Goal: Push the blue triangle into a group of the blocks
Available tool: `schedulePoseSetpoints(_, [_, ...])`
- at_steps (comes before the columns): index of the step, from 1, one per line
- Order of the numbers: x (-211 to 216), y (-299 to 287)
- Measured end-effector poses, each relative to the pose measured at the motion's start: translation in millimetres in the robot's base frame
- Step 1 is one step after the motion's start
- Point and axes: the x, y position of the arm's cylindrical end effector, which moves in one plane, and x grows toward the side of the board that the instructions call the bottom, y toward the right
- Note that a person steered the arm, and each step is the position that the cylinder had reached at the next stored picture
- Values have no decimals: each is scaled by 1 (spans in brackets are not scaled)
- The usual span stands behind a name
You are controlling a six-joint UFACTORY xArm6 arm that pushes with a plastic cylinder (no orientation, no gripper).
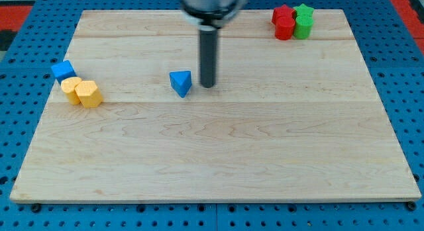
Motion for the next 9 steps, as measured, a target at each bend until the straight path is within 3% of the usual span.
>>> schedulePoseSetpoints(1, [0,-80])
schedulePoseSetpoints(2, [-6,-120])
schedulePoseSetpoints(5, [-37,-131])
schedulePoseSetpoints(7, [-24,-87])
schedulePoseSetpoints(9, [-22,-127])
